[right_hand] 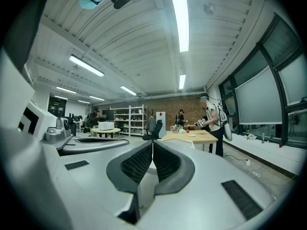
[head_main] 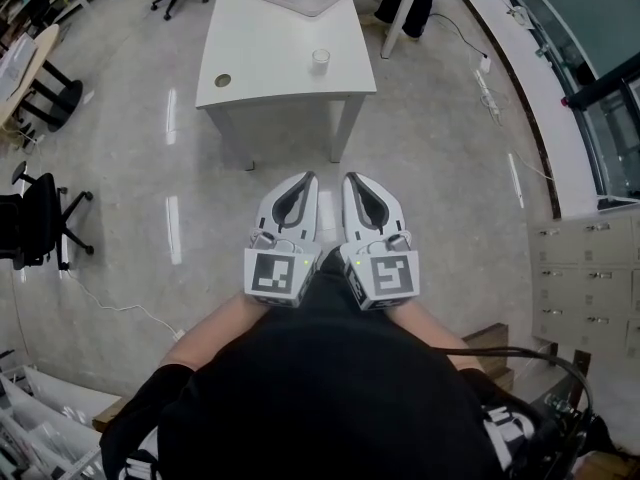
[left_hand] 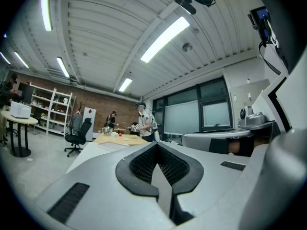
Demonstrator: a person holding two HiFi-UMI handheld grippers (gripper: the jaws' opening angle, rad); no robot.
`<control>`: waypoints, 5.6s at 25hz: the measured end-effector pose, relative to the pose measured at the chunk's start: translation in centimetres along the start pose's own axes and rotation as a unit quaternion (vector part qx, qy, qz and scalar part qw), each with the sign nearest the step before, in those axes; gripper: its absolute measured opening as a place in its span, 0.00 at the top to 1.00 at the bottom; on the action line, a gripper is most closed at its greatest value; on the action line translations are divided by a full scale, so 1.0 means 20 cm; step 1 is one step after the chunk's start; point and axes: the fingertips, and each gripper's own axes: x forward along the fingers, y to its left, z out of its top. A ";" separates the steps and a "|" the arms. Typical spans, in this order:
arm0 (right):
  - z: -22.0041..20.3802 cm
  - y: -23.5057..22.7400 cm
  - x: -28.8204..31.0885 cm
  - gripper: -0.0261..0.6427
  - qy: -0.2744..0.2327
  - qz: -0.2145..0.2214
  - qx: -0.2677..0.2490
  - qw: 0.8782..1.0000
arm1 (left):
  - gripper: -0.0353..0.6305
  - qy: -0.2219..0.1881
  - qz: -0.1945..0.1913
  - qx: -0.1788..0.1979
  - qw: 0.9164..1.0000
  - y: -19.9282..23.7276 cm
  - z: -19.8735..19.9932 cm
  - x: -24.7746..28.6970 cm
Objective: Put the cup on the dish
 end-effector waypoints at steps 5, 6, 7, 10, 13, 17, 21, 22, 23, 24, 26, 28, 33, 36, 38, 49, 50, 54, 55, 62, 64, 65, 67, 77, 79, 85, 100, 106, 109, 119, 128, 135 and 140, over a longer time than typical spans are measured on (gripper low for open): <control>-0.06 -0.03 0.07 0.94 0.003 0.015 0.021 1.000 | 0.94 0.017 0.012 -0.007 1.000 0.05 -0.07 0.05; -0.07 -0.03 0.10 0.94 0.000 0.021 0.020 1.000 | 0.94 0.021 0.016 -0.008 1.000 0.07 -0.08 0.06; -0.08 -0.03 0.12 0.94 -0.003 0.028 0.019 0.999 | 0.94 0.023 0.019 -0.009 1.000 0.09 -0.09 0.08; -0.08 -0.02 0.19 0.94 -0.003 0.041 0.023 0.999 | 0.94 0.021 0.024 -0.010 0.999 0.13 -0.09 0.11; -0.06 -0.04 0.23 0.94 -0.002 0.049 0.019 0.999 | 0.94 0.029 0.027 -0.015 0.999 0.14 -0.09 0.16; -0.09 -0.12 0.30 0.94 0.013 0.050 0.021 0.998 | 0.94 0.038 0.031 -0.017 0.999 0.15 -0.12 0.27; -0.13 -0.21 0.39 0.94 0.032 0.046 0.032 0.998 | 0.94 0.059 0.024 -0.025 0.998 0.15 -0.19 0.40; -0.13 -0.23 0.41 0.94 0.035 0.045 0.034 0.998 | 0.94 0.063 0.021 -0.025 0.997 0.15 -0.20 0.44; -0.13 -0.26 0.44 0.94 0.037 0.045 0.035 0.998 | 0.94 0.066 0.019 -0.025 0.997 0.15 -0.21 0.47; -0.14 -0.28 0.46 0.94 0.039 0.047 0.034 0.998 | 0.94 0.067 0.018 -0.025 0.997 0.15 -0.21 0.51; -0.14 -0.32 0.52 0.94 0.040 0.051 0.036 0.997 | 0.94 0.066 0.018 -0.023 0.997 0.16 -0.21 0.58; -0.13 -0.37 0.57 0.94 0.034 0.055 0.042 0.997 | 0.94 0.066 0.022 -0.021 0.997 0.18 -0.20 0.65; -0.14 -0.51 0.73 0.94 0.024 0.073 0.051 0.996 | 0.94 0.079 0.034 -0.024 0.996 0.22 -0.23 0.85; -0.15 -0.59 0.83 0.94 0.024 0.082 0.061 0.995 | 0.94 0.087 0.037 -0.020 0.995 0.25 -0.25 0.97; -0.16 -0.65 0.88 0.94 0.024 0.083 0.068 0.994 | 0.94 0.089 0.040 -0.019 0.995 0.26 -0.26 1.05; -0.12 -0.94 1.02 0.94 0.004 0.102 0.081 0.991 | 0.94 0.079 0.064 -0.009 0.995 0.21 -0.21 1.33; -0.12 -0.95 1.03 0.94 0.004 0.103 0.082 0.991 | 0.94 0.077 0.067 -0.008 0.995 0.21 -0.20 1.34; -0.11 -0.96 1.05 0.94 0.001 0.111 0.083 0.990 | 0.94 0.074 0.079 -0.007 0.994 0.23 -0.19 1.34; -0.11 -0.96 1.05 0.94 0.002 0.113 0.083 0.990 | 0.94 0.075 0.081 -0.008 0.994 0.23 -0.19 1.34; -0.16 -0.95 1.09 0.94 0.019 0.120 0.082 0.989 | 0.94 0.081 0.086 -0.023 0.993 0.26 -0.23 1.37; -0.17 -0.95 1.11 0.94 0.023 0.118 0.081 0.989 | 0.94 0.081 0.088 -0.024 0.993 0.28 -0.23 1.37; -0.17 -0.95 1.12 0.94 0.024 0.117 0.080 0.990 | 0.94 0.083 0.089 -0.020 0.992 0.30 -0.23 1.37; -0.17 -0.94 1.16 0.94 0.027 0.118 0.076 0.990 | 0.94 0.083 0.091 -0.017 0.992 0.34 -0.23 1.39; -0.24 -0.98 1.39 0.94 0.056 0.104 0.073 0.990 | 0.94 0.084 0.077 -0.034 0.993 0.50 -0.27 1.57; -0.25 -0.99 1.45 0.94 0.063 0.100 0.072 0.990 | 0.94 0.090 0.075 -0.036 0.992 0.56 -0.29 1.62; -0.30 -1.03 1.66 0.94 0.076 0.090 0.068 0.991 | 0.94 0.102 0.053 -0.035 0.993 0.69 -0.36 1.81; -0.46 -1.03 2.24 0.94 0.125 0.081 0.067 0.987 | 0.94 0.135 0.002 -0.061 0.989 1.09 -0.50 2.16; -0.45 -0.99 2.45 0.94 0.134 0.066 0.060 0.987 | 0.94 0.131 -0.022 -0.063 0.989 1.29 -0.49 2.23; -0.45 -1.01 2.54 0.94 0.133 0.059 0.058 0.988 | 0.94 0.136 -0.041 -0.054 0.988 1.33 -0.53 2.30; -0.38 -1.11 2.59 0.94 0.119 0.018 0.053 0.991 | 0.94 0.159 -0.098 0.004 0.982 1.34 -0.63 2.37; -0.58 -1.21 2.62 0.94 0.162 0.043 0.054 0.984 | 0.94 0.185 -0.098 0.002 0.978 1.29 -0.84 2.41; -0.72 -1.15 2.68 0.94 0.182 0.058 0.056 0.980 | 0.94 0.207 -0.090 -0.002 0.974 1.33 -0.98 2.36; -0.81 -1.15 2.70 0.94 0.194 0.057 0.060 0.978 | 0.85 0.225 -0.111 -0.004 0.968 1.33 -1.09 2.34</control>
